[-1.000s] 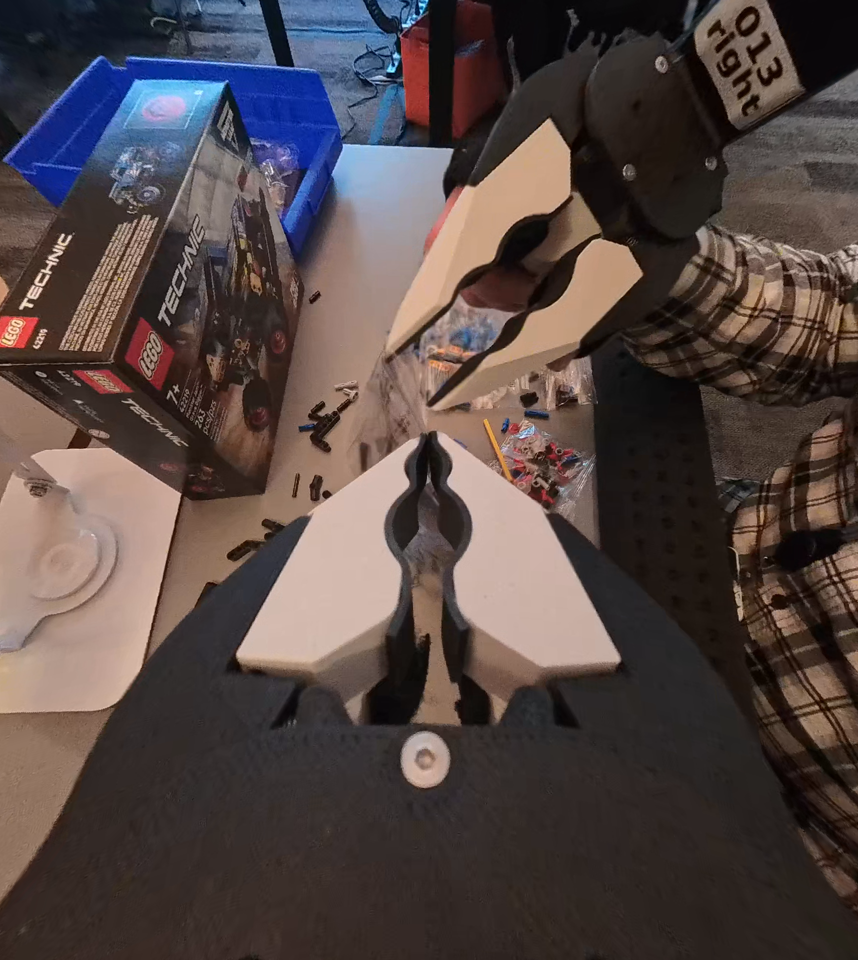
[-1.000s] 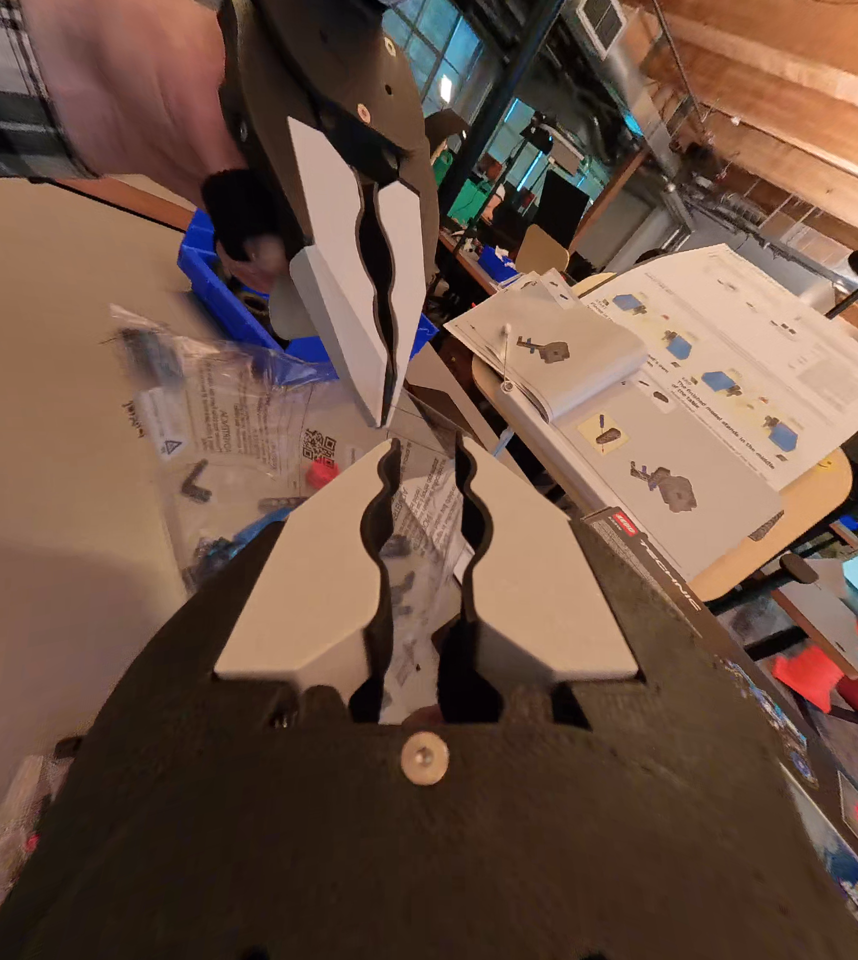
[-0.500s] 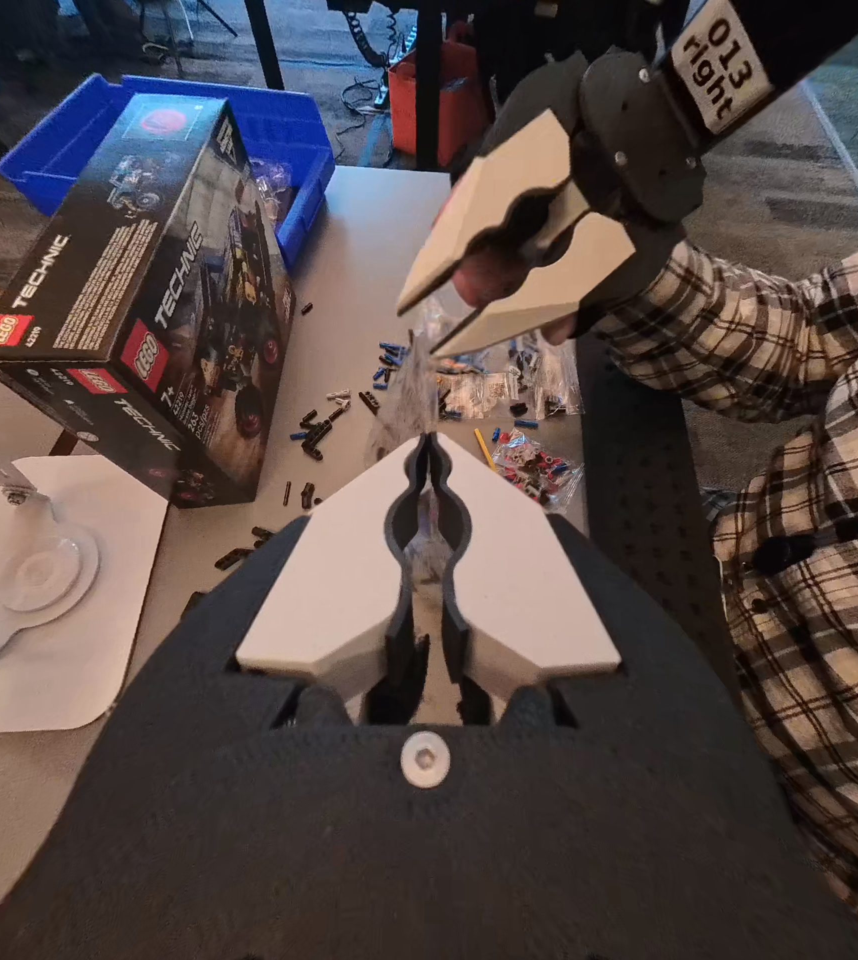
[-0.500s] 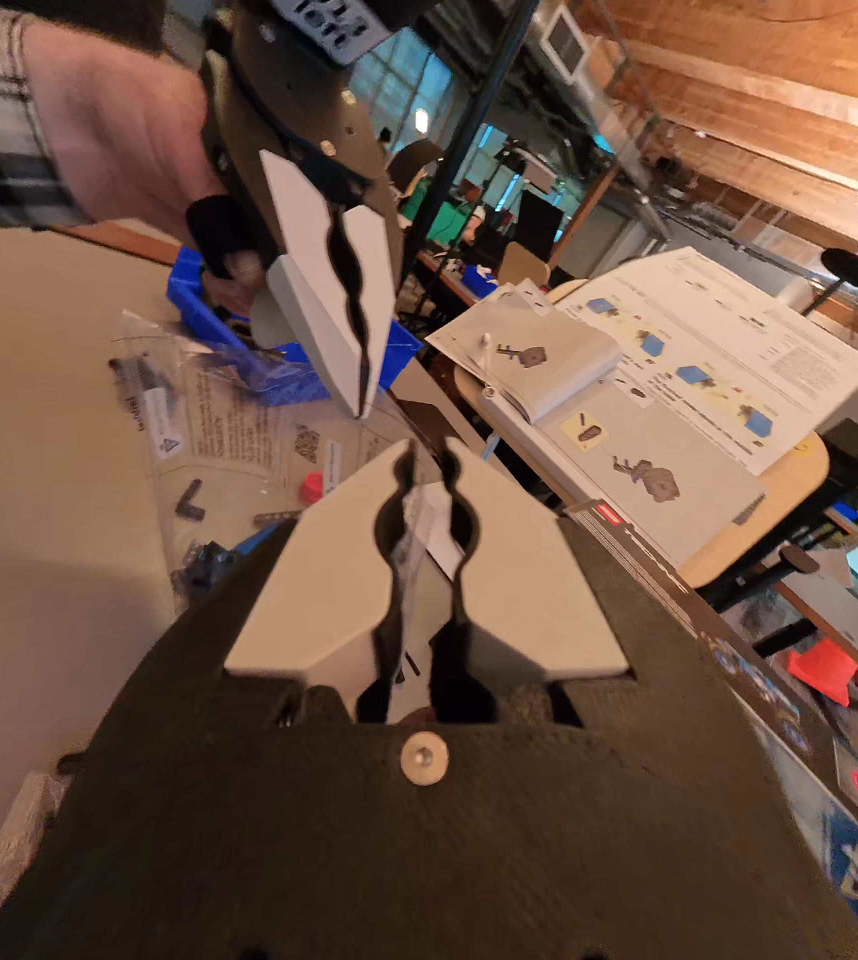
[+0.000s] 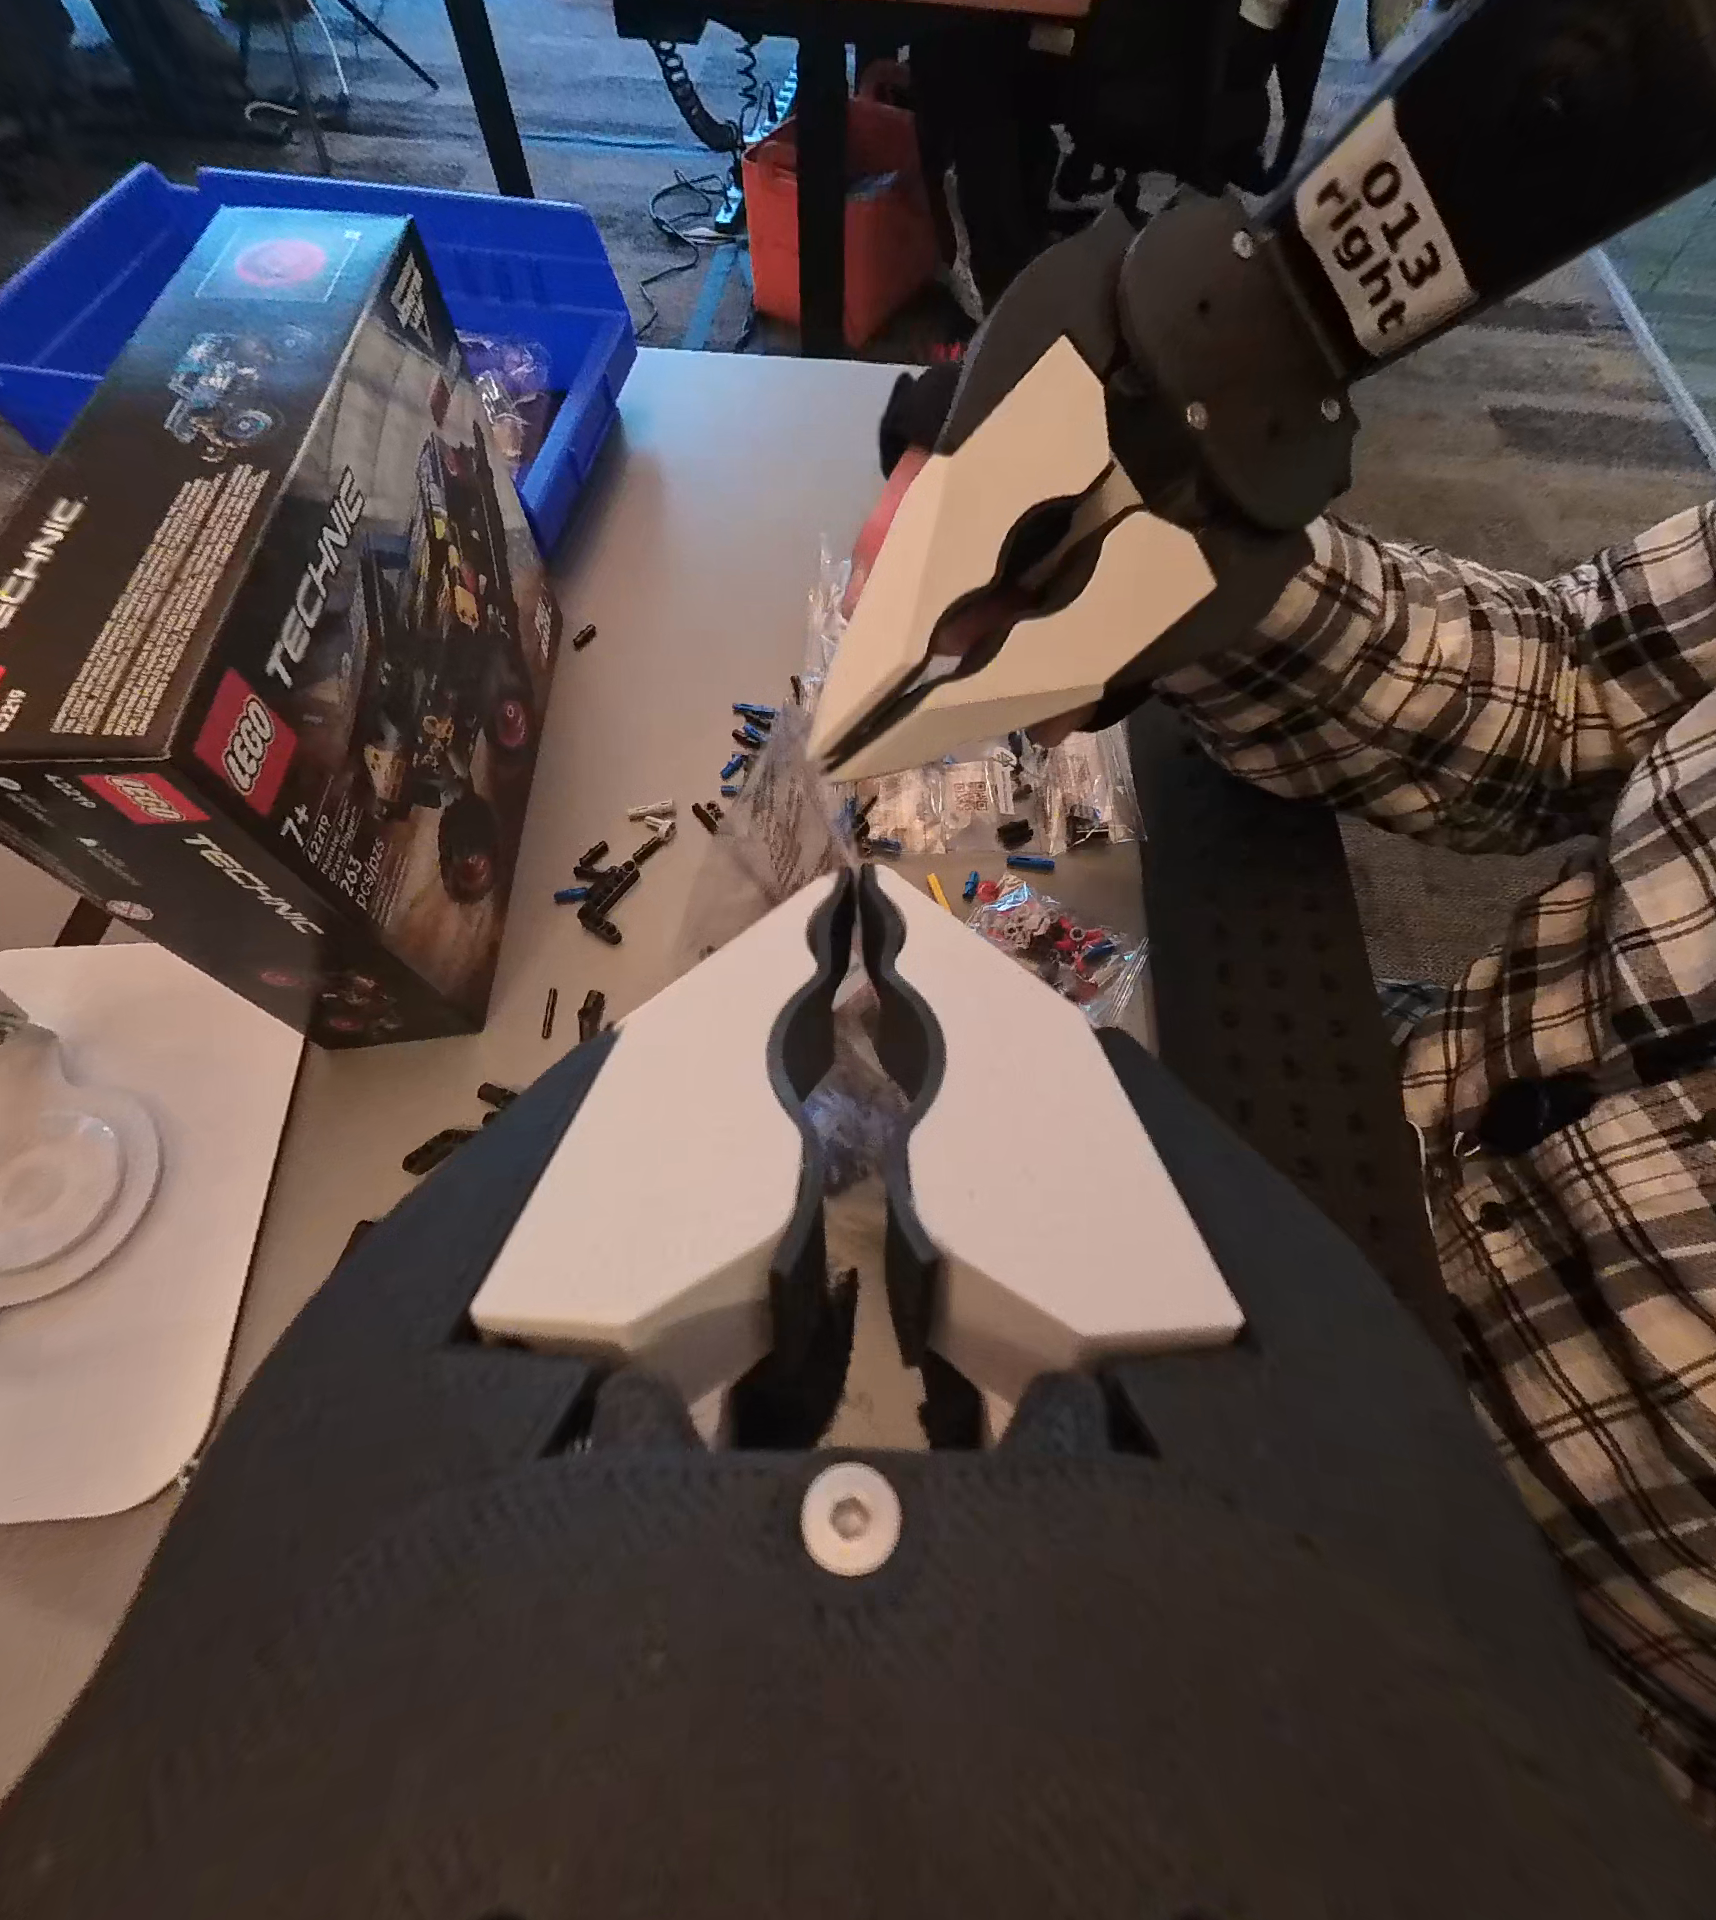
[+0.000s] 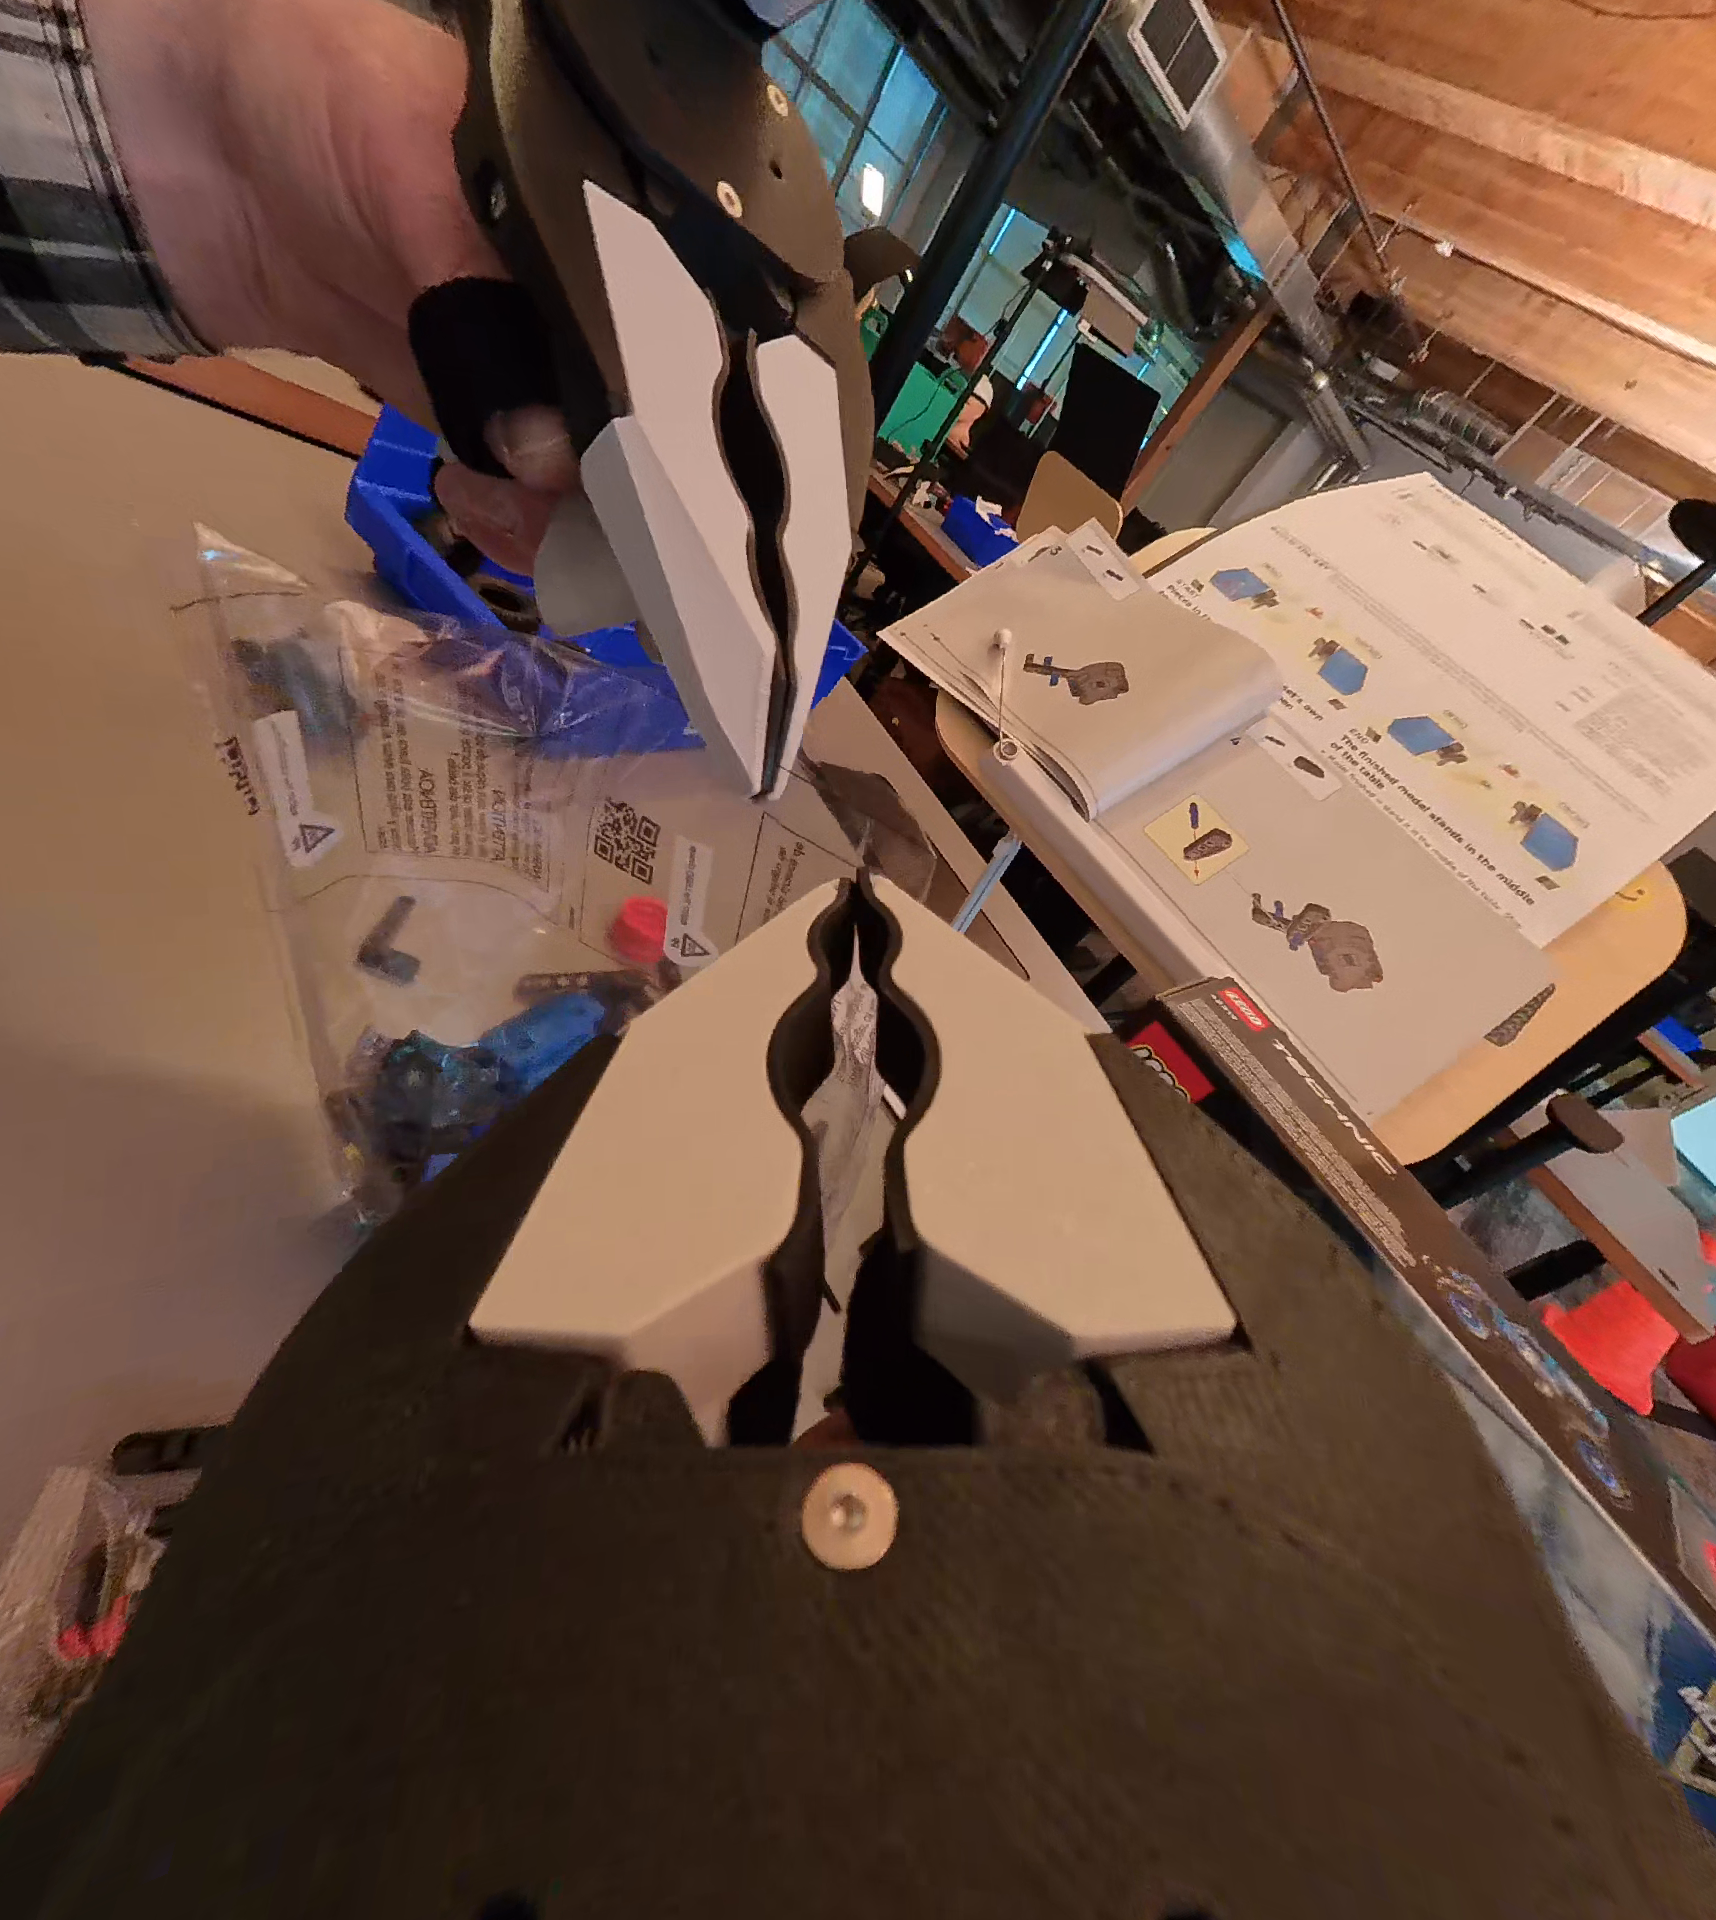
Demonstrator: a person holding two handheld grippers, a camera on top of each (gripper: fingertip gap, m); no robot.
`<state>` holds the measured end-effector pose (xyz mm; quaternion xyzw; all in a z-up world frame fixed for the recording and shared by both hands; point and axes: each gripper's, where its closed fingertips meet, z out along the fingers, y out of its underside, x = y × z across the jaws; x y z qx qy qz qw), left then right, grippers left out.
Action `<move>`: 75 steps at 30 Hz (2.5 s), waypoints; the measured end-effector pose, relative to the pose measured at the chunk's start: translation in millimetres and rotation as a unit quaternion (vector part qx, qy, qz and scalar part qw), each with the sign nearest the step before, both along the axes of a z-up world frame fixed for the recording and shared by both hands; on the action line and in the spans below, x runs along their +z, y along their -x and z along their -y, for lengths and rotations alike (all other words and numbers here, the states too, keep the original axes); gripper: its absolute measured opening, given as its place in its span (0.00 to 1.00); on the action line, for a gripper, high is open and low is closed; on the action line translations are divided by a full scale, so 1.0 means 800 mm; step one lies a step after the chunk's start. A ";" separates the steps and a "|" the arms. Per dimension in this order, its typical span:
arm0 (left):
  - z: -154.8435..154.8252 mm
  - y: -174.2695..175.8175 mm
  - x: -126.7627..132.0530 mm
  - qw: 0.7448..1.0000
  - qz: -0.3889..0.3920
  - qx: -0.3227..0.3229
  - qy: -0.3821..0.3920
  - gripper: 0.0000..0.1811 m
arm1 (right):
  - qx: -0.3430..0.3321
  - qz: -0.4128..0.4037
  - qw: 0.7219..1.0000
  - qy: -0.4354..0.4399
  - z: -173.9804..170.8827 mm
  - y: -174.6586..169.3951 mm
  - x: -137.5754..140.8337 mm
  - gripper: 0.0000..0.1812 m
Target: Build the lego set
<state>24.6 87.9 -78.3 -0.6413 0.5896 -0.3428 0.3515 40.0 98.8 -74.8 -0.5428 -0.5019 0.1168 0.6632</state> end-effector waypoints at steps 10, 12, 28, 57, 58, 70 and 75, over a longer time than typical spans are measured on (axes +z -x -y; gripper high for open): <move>-0.017 -0.015 0.006 1.000 -0.019 0.008 0.007 0.06 | 0.042 0.032 0.998 -0.024 0.019 0.011 0.002 0.00; -0.022 -0.018 -0.001 0.999 -0.038 0.008 0.010 0.00 | 0.043 0.043 0.998 -0.029 0.021 0.012 0.000 0.00; -0.086 0.032 -0.023 0.930 -0.214 0.054 -0.292 0.00 | 0.153 0.093 0.983 0.026 0.067 0.000 -0.022 0.00; -0.010 -0.046 0.199 0.953 0.119 0.000 -0.280 0.00 | 0.258 -0.288 0.826 0.410 -0.007 -0.017 -0.056 0.46; -0.012 -0.045 0.203 0.954 0.130 0.001 -0.272 0.00 | 0.275 -0.294 0.830 0.386 0.002 -0.022 -0.041 0.34; -0.062 -0.009 0.117 0.965 0.207 0.066 -0.147 0.00 | 0.152 -0.178 0.903 0.359 -0.018 -0.106 -0.039 0.10; -0.084 0.002 0.011 0.973 0.184 0.108 -0.087 0.00 | 0.074 -0.045 0.923 0.376 -0.034 -0.131 -0.085 0.10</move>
